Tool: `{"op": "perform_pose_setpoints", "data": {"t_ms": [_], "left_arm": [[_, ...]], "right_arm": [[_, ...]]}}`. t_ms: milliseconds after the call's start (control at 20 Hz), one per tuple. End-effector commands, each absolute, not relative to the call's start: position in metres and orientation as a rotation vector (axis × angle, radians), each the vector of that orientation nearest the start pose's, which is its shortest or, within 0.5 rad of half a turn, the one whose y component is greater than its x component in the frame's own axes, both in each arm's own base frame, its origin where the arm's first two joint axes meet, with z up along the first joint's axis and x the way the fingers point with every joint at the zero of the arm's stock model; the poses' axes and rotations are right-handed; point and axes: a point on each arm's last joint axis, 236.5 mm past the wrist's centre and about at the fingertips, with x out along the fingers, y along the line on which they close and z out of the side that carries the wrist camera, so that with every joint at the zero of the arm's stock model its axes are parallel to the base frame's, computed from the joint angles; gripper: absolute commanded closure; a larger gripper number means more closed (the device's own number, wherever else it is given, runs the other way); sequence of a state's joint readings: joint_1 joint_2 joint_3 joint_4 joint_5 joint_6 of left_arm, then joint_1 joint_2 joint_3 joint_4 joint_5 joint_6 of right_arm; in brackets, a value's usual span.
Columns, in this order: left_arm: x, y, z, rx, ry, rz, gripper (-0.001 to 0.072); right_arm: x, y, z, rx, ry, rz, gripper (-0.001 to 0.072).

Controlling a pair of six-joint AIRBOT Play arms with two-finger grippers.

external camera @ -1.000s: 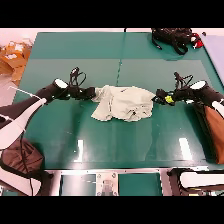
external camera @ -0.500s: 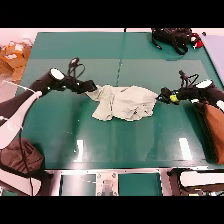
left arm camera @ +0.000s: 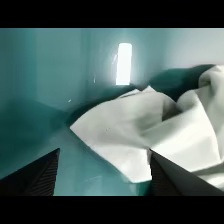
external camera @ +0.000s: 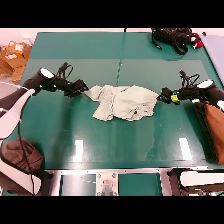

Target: Fold the shirts.

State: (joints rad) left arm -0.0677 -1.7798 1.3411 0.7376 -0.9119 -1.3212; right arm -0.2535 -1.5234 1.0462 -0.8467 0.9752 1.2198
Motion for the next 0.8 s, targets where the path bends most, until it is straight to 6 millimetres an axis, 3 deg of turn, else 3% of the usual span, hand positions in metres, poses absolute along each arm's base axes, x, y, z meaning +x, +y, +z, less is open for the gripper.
{"op": "perform_pose_setpoints", "data": {"t_ms": [0, 100, 200, 250, 300, 450, 550, 650, 750], "left_arm": [[0.482, -0.202, -0.089, -0.763, 1.256, -0.472, 0.0083], [0.469, -0.22, -0.096, -0.751, 1.3, -0.516, 0.0086], [0.47, -0.228, -0.09, -0.769, 1.289, -0.539, 0.013], [0.474, -0.23, -0.084, -0.764, 1.267, -0.56, 0.0448], [0.48, -0.231, -0.077, -0.757, 1.247, -0.572, 0.0684], [0.496, -0.24, -0.037, -0.722, 1.187, -0.659, 0.0687], [0.505, -0.247, 0.003, -0.67, 1.14, -0.741, 0.0687], [0.511, -0.245, 0.046, -0.585, 1.089, -0.775, 0.0687], [0.514, -0.231, 0.093, -0.455, 1.004, -0.744, 0.0687]], "right_arm": [[0.419, 0.026, -0.07, 0.624, 1.22, 0.215, 0.0699], [0.419, 0.026, -0.07, 0.609, 1.217, 0.225, 0.0699], [0.419, 0.026, -0.07, 0.609, 1.217, 0.224, 0.0699], [0.419, 0.026, -0.07, 0.609, 1.217, 0.224, 0.0699], [0.419, 0.026, -0.069, 0.61, 1.216, 0.224, 0.0699], [0.422, 0.027, -0.065, 0.615, 1.208, 0.231, 0.07], [0.426, 0.03, -0.047, 0.603, 1.202, 0.27, 0.07], [0.435, 0.028, -0.008, 0.574, 1.142, 0.3, 0.0701], [0.446, 0.014, 0.047, 0.559, 1.034, 0.289, 0.07]]}}
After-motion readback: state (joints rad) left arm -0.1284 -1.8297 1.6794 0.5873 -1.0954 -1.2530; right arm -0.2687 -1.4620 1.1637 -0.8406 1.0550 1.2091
